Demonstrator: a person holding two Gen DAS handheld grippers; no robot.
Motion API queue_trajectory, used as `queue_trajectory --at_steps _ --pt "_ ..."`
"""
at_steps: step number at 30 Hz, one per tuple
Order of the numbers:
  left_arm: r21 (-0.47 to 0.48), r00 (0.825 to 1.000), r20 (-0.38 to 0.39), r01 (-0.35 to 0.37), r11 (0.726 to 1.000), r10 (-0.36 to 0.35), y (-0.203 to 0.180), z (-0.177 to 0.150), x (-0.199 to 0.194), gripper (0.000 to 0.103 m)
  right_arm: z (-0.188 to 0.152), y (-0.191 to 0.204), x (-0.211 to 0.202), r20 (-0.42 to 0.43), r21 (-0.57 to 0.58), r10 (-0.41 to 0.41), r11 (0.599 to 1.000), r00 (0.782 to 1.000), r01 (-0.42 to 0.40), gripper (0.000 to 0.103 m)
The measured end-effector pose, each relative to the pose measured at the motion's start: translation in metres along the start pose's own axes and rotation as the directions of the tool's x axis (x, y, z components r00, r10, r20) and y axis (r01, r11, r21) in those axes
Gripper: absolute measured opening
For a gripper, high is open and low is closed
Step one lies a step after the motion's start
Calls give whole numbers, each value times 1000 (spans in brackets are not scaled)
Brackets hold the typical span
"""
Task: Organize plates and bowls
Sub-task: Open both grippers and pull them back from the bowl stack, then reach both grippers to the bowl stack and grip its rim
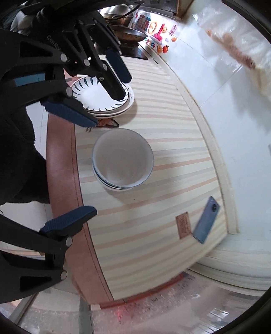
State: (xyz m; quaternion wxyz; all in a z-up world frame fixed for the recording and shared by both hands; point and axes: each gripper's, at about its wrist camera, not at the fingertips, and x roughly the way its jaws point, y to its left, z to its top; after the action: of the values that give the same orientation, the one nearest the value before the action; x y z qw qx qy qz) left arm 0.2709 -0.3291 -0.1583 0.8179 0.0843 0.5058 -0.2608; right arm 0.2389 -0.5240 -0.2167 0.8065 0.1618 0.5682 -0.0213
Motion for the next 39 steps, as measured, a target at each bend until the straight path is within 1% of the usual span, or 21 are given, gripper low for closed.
queue_trajectory --at_steps 1,2,3,5,8,10,16,19,22,24,27,32,36,39 --pt "3 1000 13 4 1000 -4 1 -1 -8 60 -2 3 -7 11 -3 -6 1000 1000 6 84" --pt "6 1000 19 6 1000 -6 0 -2 -14 72 -6 6 -17 24 -11 -15 1000 1000 15 85" --pt "4 999 28 15 1000 -15 1 -2 -21 75 -10 10 -26 39 -24 -28 999 999 29 87" --pt "-5 999 36 36 999 -35 3 -3 -30 84 -16 15 -39 61 -33 -45 998 997 47 87" --pt "-20 996 55 66 998 -65 6 -4 -45 90 -26 22 -58 81 -42 -57 997 995 61 88" --pt "-16 995 72 71 997 -69 6 -5 -55 94 -34 26 -70 101 -47 -64 997 993 69 88" --pt "-23 989 96 114 993 -111 6 -10 -77 96 -45 33 -98 133 -39 -56 997 989 62 90" --pt "-28 988 99 121 992 -117 7 -11 -85 98 -47 34 -106 144 -32 -54 998 988 59 90" --pt "-34 988 102 121 992 -117 9 -10 -87 98 -45 32 -106 145 -21 -50 998 988 54 91" --pt "-38 988 98 126 991 -121 11 -8 -84 98 -42 26 -99 134 -4 -44 999 990 45 91" --pt "-52 989 74 134 990 -130 14 -5 -69 98 -33 12 -80 105 32 -21 999 994 18 92" --pt "-88 991 2 136 987 -137 25 5 -23 98 -18 -15 -34 37 101 22 995 999 -26 92" --pt "-126 985 -71 144 981 -154 33 15 24 98 -4 -37 14 -28 154 65 986 997 -60 92" --pt "-147 977 -127 151 978 -170 36 24 59 98 4 -52 50 -76 194 106 977 991 -90 92"
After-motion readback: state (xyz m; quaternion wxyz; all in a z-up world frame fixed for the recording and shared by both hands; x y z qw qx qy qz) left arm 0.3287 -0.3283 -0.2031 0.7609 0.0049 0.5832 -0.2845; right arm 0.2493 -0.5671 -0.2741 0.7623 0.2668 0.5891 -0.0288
